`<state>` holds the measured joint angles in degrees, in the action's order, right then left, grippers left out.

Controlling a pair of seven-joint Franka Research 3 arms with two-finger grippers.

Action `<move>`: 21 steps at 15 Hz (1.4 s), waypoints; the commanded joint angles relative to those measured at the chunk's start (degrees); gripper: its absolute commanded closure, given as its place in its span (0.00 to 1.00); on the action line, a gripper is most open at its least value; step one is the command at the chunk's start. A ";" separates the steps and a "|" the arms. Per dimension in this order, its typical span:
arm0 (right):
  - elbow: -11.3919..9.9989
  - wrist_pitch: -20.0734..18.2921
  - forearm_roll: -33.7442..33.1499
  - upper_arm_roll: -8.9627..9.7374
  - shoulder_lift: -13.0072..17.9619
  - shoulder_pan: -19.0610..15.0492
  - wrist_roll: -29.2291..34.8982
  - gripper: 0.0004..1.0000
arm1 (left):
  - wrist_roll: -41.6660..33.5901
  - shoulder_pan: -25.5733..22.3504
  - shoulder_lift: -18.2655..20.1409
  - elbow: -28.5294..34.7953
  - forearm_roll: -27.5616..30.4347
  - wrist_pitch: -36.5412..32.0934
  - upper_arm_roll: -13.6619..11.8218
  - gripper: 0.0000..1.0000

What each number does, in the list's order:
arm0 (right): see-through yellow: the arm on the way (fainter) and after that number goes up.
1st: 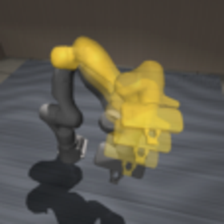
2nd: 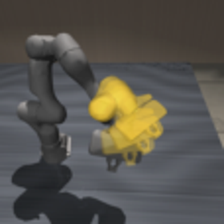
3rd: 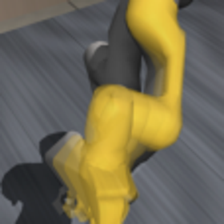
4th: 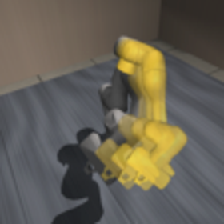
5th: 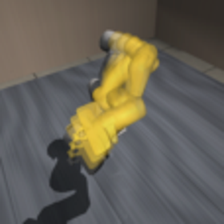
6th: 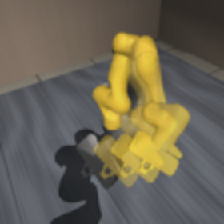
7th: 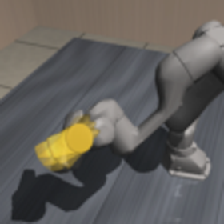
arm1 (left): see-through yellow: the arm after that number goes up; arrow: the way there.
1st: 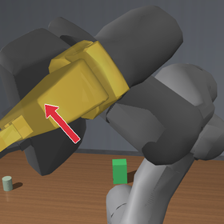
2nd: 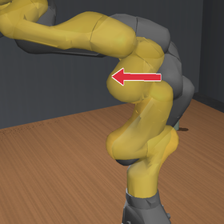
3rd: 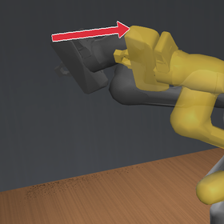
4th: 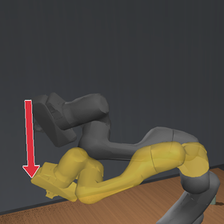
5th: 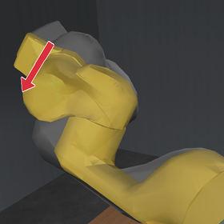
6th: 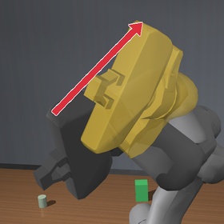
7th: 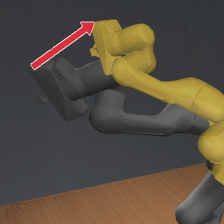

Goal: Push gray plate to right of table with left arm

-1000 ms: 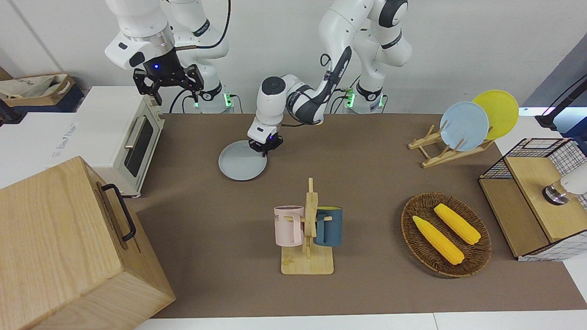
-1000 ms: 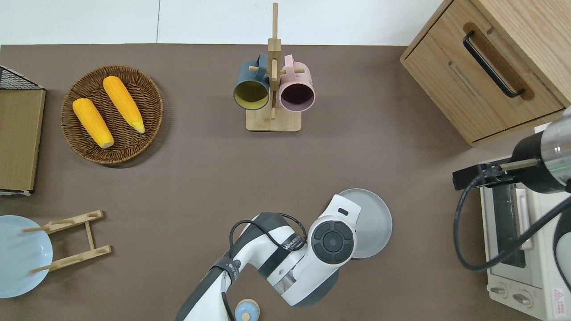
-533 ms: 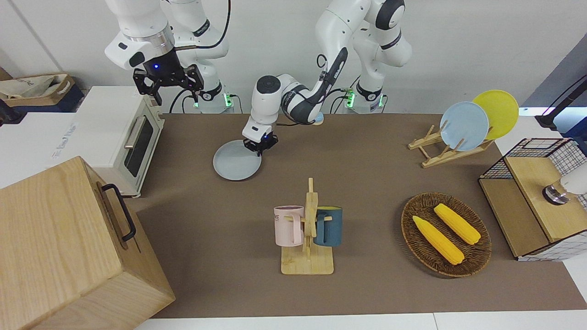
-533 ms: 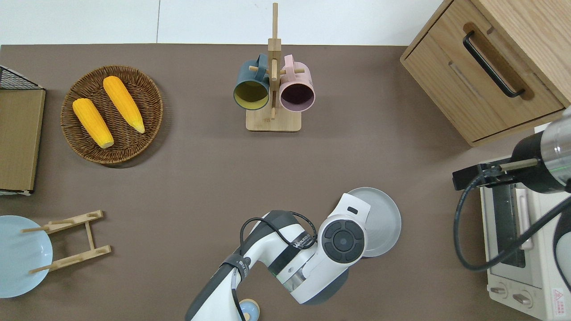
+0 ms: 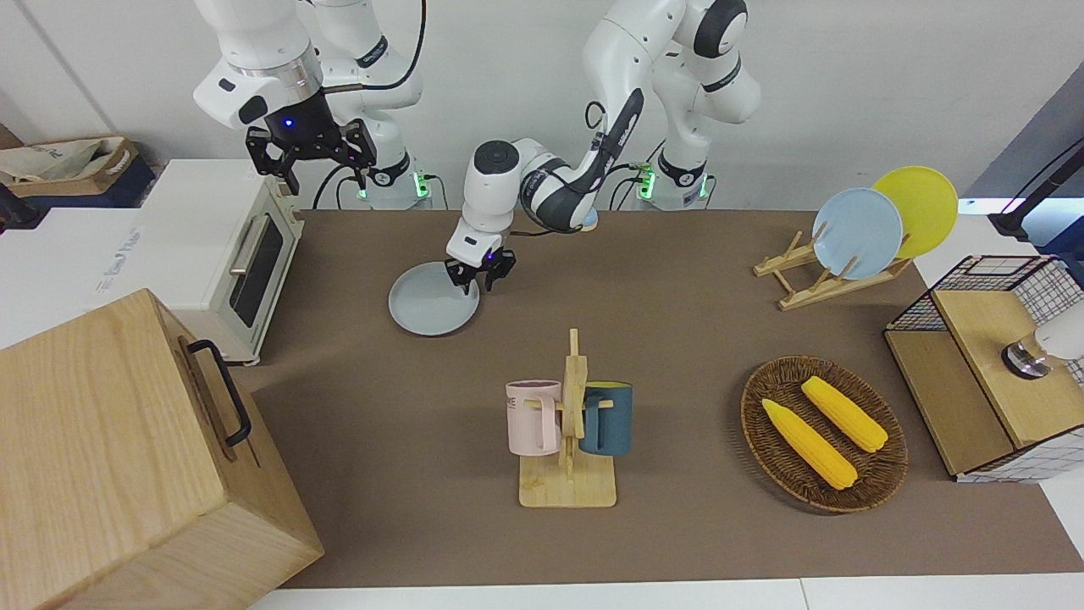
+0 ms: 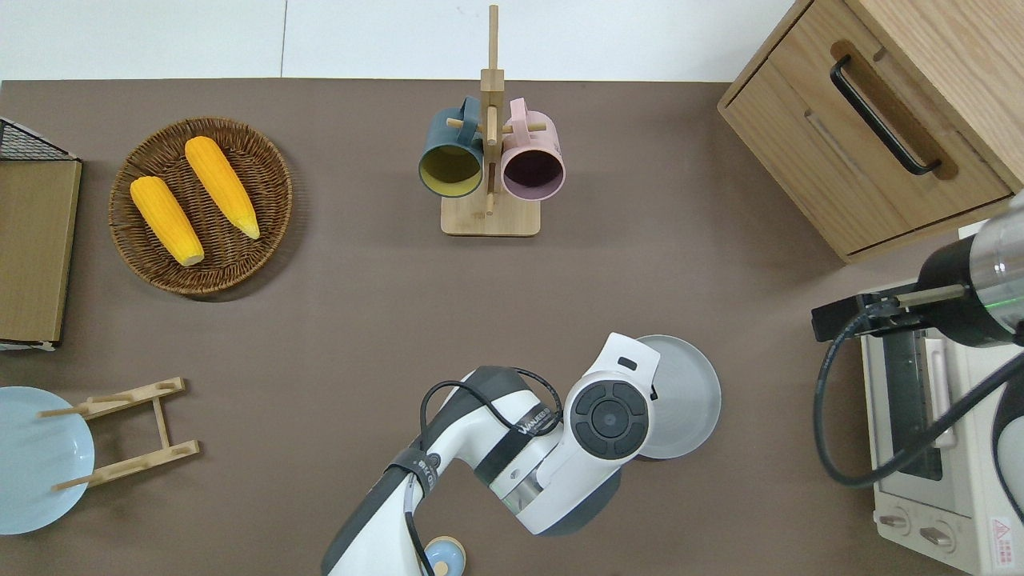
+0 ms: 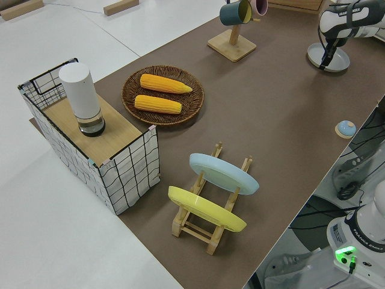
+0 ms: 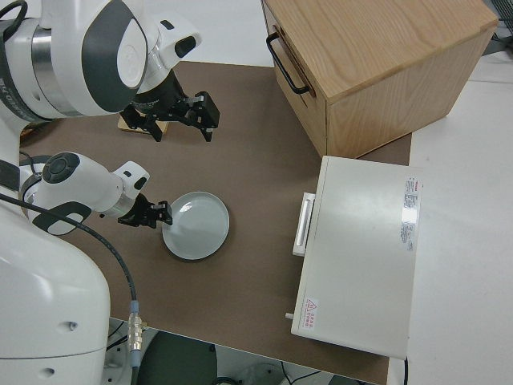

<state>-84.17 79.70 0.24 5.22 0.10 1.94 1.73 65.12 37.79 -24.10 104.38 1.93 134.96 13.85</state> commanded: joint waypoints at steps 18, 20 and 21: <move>-0.03 -0.69 0.46 0.32 0.43 -0.62 -0.06 0.02 | -56.81 -39.08 35.87 10.43 6.42 -39.39 -2.50 0.01; -0.03 -0.69 0.46 0.32 0.43 -0.62 -0.06 0.02 | -61.41 -39.90 35.97 5.42 3.89 -43.98 -7.23 0.01; 0.05 -0.69 0.46 0.32 0.43 -0.62 -0.15 0.02 | -62.82 -39.90 35.97 4.44 1.52 -44.52 -8.22 0.01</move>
<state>-84.17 79.70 0.24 5.22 0.10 1.94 1.73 7.23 -1.42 11.09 113.17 6.90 94.93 9.05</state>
